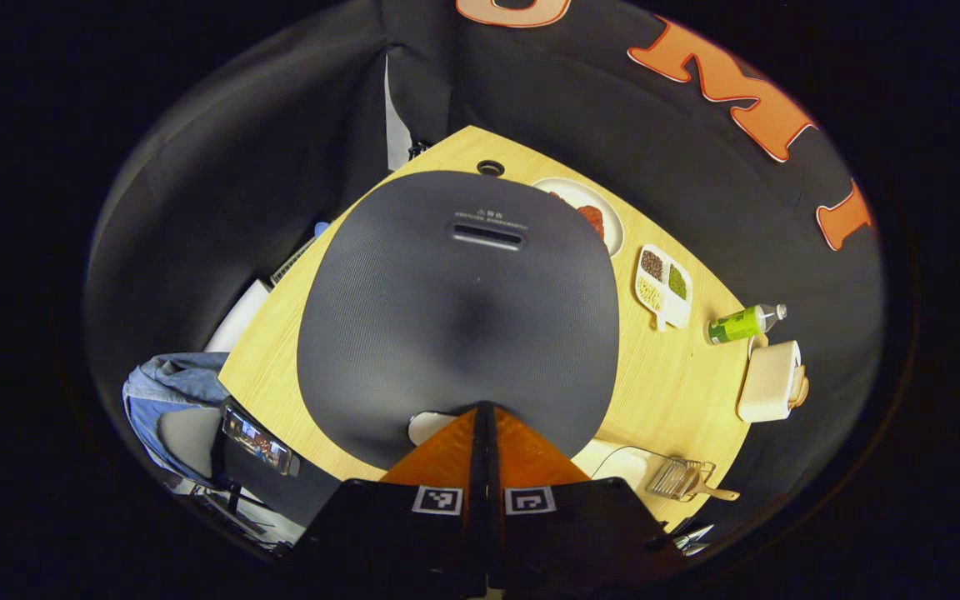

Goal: Close the left gripper, press the button to open the rice cooker; take a wooden spoon from the chopstick holder with the right hand, scoop a spoonful of rice and pour it into the rice cooker, then put the wooden spoon back into the chopstick holder.

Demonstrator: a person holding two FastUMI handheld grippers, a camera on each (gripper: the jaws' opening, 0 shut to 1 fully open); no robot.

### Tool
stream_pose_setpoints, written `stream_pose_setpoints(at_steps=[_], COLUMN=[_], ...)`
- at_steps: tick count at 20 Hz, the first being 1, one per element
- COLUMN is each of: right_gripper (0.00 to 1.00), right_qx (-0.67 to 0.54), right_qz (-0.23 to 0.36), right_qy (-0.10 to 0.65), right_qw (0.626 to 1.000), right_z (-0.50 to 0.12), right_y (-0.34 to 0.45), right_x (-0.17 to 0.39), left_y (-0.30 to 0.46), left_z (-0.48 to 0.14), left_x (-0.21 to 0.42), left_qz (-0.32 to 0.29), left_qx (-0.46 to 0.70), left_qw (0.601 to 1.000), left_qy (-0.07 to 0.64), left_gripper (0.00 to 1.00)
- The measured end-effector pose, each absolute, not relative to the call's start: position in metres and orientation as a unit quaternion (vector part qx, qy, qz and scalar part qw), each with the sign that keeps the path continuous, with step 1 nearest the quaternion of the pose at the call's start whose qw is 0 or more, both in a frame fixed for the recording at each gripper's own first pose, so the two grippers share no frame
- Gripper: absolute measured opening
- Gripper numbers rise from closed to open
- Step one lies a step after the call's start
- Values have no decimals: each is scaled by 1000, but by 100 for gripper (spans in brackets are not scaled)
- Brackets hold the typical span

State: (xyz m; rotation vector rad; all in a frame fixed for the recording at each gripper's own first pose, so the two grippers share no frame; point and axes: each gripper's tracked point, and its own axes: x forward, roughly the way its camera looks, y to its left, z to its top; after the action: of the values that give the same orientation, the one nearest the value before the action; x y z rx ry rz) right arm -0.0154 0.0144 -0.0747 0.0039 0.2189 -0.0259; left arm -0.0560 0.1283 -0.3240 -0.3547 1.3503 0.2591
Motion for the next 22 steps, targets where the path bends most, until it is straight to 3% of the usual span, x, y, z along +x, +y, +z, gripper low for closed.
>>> stream_pose_setpoints(at_steps=[6,16,17,19,22], right_gripper=[92,92,92,92,92], right_qx=[2,0,1,1,6], right_qz=[8,33,37,39,38], right_qy=[127,137,140,144,153], right_qw=[992,990,990,989,988], right_z=[-88,-97,-99,-103,-112], right_y=[31,44,46,46,39], right_x=[-8,0,0,0,-3], left_y=[126,126,127,125,126], left_z=[-326,-332,-330,-323,-294], left_x=[-60,-69,-68,-66,-55], left_qz=[144,159,157,147,152], left_qx=[-102,-139,-131,-103,-60], left_qw=[778,777,783,805,845], left_qy=[603,594,588,566,510], left_gripper=[5,5,8,2,5])
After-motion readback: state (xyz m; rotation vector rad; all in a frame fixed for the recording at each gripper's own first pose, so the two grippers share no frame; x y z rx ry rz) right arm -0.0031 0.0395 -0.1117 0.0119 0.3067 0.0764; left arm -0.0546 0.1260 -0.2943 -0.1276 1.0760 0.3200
